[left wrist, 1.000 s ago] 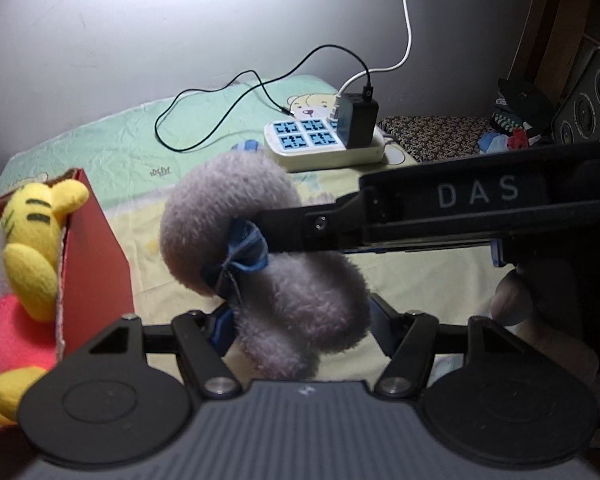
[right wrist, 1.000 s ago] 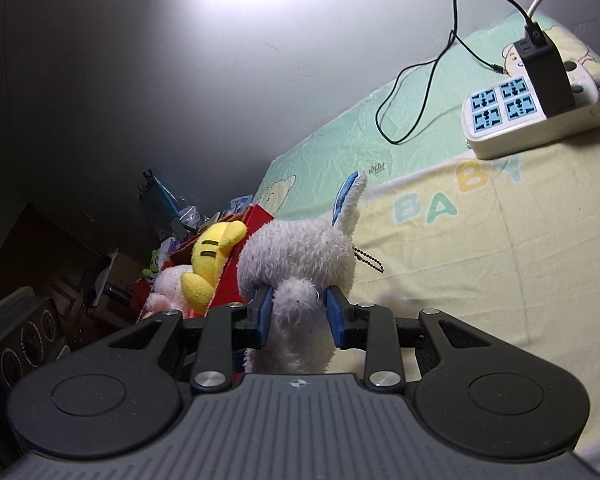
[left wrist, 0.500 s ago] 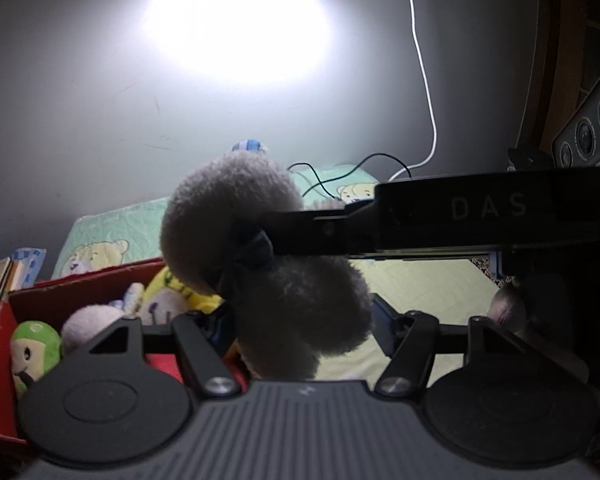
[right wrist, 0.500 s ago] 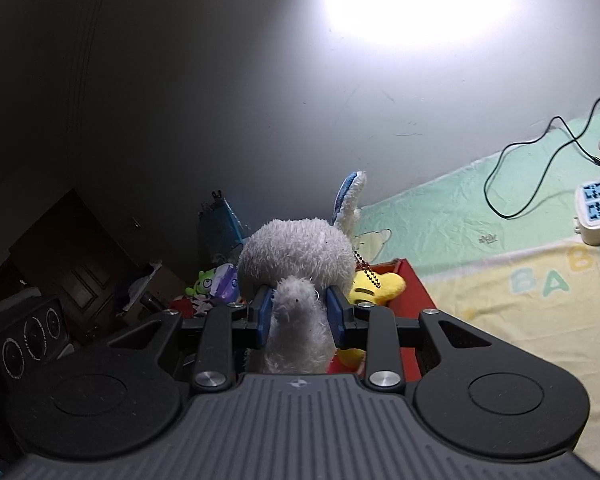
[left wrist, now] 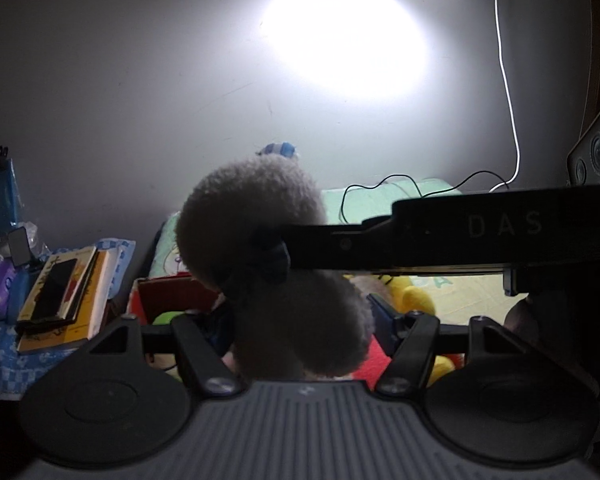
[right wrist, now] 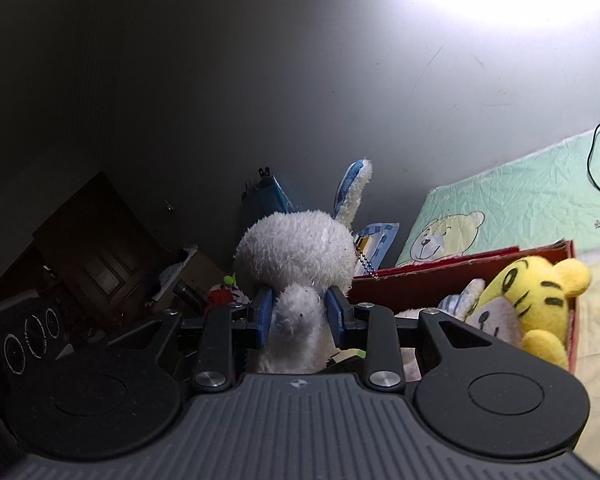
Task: Organize objects
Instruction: 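Lift the white bunny with both grippers and carry it into the red box, then open both grippers to release the bunny and withdraw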
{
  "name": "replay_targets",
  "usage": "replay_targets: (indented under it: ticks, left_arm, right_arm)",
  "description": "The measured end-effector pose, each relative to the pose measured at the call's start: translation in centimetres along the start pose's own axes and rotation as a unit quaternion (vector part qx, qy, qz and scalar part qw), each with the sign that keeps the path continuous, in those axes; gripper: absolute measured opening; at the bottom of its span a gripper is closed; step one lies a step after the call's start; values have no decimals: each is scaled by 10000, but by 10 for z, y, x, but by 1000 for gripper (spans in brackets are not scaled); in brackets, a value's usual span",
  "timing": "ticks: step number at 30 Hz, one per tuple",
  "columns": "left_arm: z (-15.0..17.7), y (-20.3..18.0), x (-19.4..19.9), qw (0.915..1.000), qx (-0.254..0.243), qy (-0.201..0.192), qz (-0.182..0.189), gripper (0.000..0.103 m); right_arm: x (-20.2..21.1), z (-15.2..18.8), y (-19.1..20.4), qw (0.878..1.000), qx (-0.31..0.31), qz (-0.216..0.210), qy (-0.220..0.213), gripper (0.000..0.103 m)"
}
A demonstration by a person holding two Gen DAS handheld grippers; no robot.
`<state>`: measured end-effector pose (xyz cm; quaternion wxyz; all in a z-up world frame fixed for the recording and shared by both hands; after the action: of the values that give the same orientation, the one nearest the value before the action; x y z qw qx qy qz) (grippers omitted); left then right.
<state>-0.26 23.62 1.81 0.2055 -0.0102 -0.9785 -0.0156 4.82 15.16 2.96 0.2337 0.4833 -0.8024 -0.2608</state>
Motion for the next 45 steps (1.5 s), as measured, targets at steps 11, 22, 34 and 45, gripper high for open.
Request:
replay_targets:
  ticks: [11,22,34,45]
  left_arm:
    - [58,40,-36,9968,107,785,42,67]
    - [75,44,-59,9938,323,1037,231,70]
    - [63,44,-38,9951,148,966,-110,90]
    - [39,18,-20,9887,55,1182,-923,92]
  right_arm:
    - [-49,56,-12,9938,230,905,597,31]
    - [-67,67,-41,9842,250,1510,886,27]
    - [-40,59,-31,9889,-187,1264,761,40]
    - [16,24,-39,9754,500,2145,15,56]
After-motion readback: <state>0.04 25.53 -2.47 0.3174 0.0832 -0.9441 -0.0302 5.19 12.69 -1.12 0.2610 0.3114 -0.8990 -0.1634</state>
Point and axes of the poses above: each gripper's, at about its wrist camera, not at the fingertips, and x roughly against the way its jaws point, y to its left, z to its underside, the point moved 9 cm from there along -x, roughly the way its jaws point, and after that the axes turned 9 degrees about -y, right-handed, at the moved point
